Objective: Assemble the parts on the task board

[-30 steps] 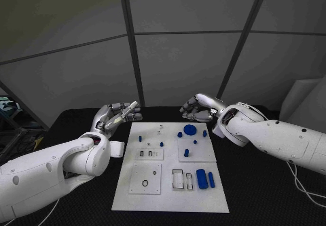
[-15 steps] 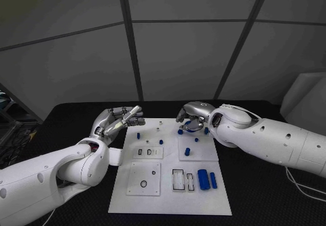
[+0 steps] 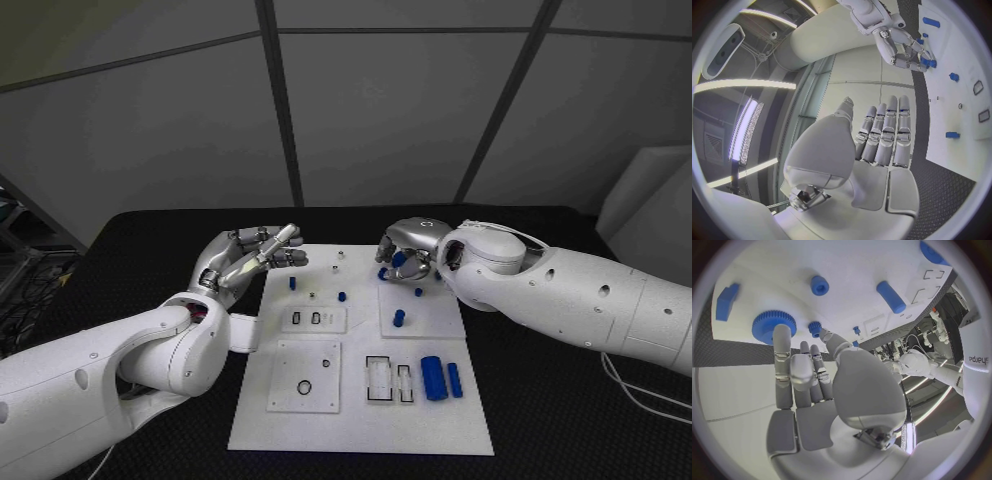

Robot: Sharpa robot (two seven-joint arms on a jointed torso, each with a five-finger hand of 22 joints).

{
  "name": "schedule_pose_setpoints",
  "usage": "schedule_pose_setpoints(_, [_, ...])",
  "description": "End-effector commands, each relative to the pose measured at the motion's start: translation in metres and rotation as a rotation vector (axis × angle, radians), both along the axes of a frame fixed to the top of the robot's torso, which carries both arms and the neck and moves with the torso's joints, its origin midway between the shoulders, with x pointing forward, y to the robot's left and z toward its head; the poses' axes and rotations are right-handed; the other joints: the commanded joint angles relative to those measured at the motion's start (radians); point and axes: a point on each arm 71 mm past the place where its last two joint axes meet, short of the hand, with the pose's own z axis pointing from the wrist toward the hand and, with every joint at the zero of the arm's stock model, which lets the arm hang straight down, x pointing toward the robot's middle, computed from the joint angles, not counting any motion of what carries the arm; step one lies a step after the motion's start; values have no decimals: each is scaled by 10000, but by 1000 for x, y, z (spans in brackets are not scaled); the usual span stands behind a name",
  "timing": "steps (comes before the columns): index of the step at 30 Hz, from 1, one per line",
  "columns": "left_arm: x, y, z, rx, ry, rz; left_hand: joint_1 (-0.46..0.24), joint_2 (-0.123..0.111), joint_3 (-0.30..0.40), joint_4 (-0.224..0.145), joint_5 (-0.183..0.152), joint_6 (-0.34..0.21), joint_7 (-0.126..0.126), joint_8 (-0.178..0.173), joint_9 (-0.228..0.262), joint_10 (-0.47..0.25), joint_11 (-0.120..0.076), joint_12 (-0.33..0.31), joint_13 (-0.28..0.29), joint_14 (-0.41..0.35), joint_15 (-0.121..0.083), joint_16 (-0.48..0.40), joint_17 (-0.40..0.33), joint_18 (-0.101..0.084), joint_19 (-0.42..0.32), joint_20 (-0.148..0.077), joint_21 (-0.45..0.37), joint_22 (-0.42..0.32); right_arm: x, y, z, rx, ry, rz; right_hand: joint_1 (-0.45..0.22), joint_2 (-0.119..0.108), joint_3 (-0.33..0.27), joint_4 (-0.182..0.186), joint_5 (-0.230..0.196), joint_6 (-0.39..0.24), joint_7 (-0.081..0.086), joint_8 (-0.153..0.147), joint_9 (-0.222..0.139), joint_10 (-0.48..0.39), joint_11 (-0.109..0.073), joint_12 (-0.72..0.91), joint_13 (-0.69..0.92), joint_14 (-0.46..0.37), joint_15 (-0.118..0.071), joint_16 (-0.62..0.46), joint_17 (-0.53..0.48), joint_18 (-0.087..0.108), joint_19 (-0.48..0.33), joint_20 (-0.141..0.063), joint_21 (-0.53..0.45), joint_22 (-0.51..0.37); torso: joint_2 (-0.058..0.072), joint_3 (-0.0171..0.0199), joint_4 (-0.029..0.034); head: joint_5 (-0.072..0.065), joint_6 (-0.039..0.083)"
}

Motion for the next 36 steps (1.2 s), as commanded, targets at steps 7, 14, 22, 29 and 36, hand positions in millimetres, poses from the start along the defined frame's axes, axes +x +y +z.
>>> schedule_pose_setpoints(7, [0,1,1,19,-81,-139,109,-20,1,-73,-61,19,24,-68,-10,52,23,-42,-17,-33,63,-43,13,-248,28,9,-42,-11,1,3,-2,-471,205,29,89,-2,97,142,-23,25,-1,-7,19,144,-35,61,36,458,28,617,685,-168,254,6,675,817,86,26,-3,43,28])
schedule_pose_setpoints(14, [0,2,1,29,-59,-137,109,-10,-9,-84,-61,16,38,-94,-11,44,34,-75,-19,-45,72,-84,23,-248,32,15,-56,-23,1,5,-3,-533,325,102,194,144,446,221,-67,369,-8,89,67,663,-123,153,81,515,-43,1219,1399,-273,482,-41,1326,1623,128,44,-16,59,40])
schedule_pose_setpoints(22, [0,2,1,4,-38,-227,122,2,-15,-106,-53,11,47,-125,-12,32,44,-114,-20,-62,83,-133,35,-249,36,23,-71,-35,3,5,-5,-569,464,67,345,272,847,225,-190,630,-10,138,92,949,-173,127,77,508,-88,1474,1669,-316,539,-70,1658,1997,152,44,10,45,1])
schedule_pose_setpoints(29, [0,2,1,-18,-5,-318,180,45,8,-162,-36,9,54,-168,-12,22,54,-167,-20,-73,92,-200,56,-247,49,30,-90,-53,3,5,-2,-318,193,45,473,294,1169,155,-260,731,-5,124,91,1093,-186,84,72,486,-97,1582,1765,-324,495,-82,1806,2129,169,62,1,84,-46])
schedule_pose_setpoints(36, [1,2,0,-11,22,-333,205,65,23,-185,-31,11,56,-183,-11,22,55,-185,-19,-69,93,-222,67,-246,54,32,-97,-60,-5,9,10,524,-789,364,560,243,1390,60,-304,826,8,129,99,1171,-191,56,75,481,-102,1677,1866,-337,477,-85,1945,2271,179,69,-19,110,20])
